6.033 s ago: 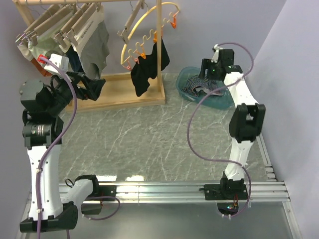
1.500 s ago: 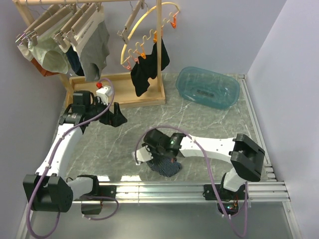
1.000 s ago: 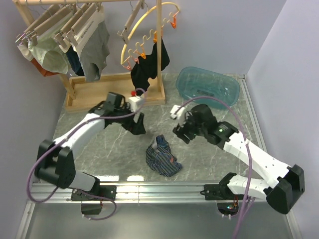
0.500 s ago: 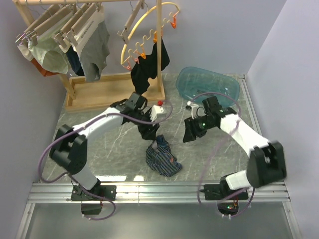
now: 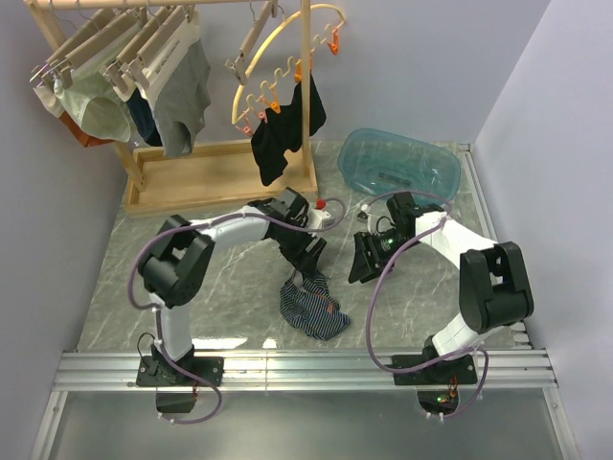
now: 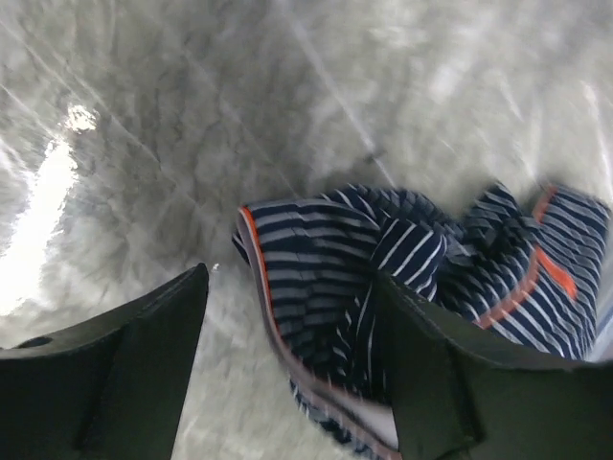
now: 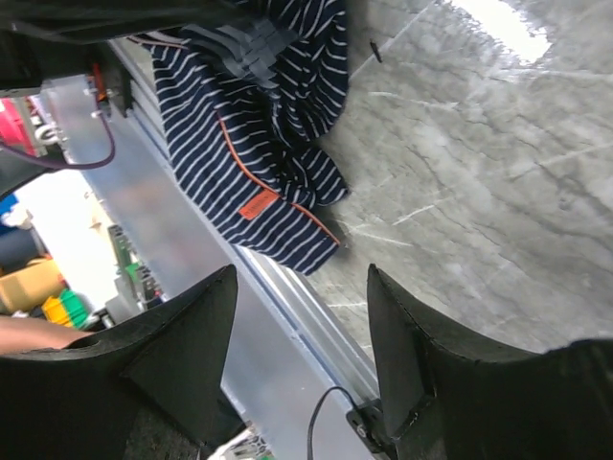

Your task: Clip the underwear to the hanger

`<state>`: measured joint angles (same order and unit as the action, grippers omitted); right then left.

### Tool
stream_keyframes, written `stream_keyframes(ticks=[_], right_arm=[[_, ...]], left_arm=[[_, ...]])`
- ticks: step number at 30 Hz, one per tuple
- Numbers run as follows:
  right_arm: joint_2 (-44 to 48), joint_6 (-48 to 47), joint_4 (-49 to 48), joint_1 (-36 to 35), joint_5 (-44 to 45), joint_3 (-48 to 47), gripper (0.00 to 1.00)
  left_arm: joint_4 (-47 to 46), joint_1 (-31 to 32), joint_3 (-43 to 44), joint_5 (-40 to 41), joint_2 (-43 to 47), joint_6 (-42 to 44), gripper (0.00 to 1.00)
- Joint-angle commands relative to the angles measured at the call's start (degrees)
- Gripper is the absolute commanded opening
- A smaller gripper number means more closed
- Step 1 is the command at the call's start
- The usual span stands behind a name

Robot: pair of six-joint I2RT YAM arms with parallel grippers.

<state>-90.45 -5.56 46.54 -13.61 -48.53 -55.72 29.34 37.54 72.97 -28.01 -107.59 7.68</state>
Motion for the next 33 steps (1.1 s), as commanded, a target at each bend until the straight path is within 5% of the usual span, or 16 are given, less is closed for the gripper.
stream_keyframes(ticks=[1,6,7,9,23,33], right_arm=[[-1.8,0.6,1.2,0.3,-2.8,0.1,0.64],[-4.5,0.5,1.6,0.2,-3.8,0.1,0.64],[-4.7,0.2,1.7,0.2,-3.9,0.0,0.64],[-4.7,-0.5,1.8,0.3,-3.8,-0.2,0.62],[-12.5,0.5,-4.1,-1.6,-6.1,-0.5,0.58],[-21.6,10.6,-11.6,-3.0,-9.7,-4.7,0.59]], left_arm=[[-1.2,0.3,3.1,3.7,-3.5,-6.5,0.73],[0.2,-0.5,5.5,4.4,-5.8,-12.4,0.3],[-0.2,-1.3,5.9,3.8,-5.1,-14.5,0.13],[-2.2,-3.6,6.9,2.8,-2.7,-16.8,0.0],[-4.0,-8.5,4.1,7.3,4.8,-23.3,0.0],[-4.7,-8.6,3.3,6.4,5.5,-24.0,0.0]])
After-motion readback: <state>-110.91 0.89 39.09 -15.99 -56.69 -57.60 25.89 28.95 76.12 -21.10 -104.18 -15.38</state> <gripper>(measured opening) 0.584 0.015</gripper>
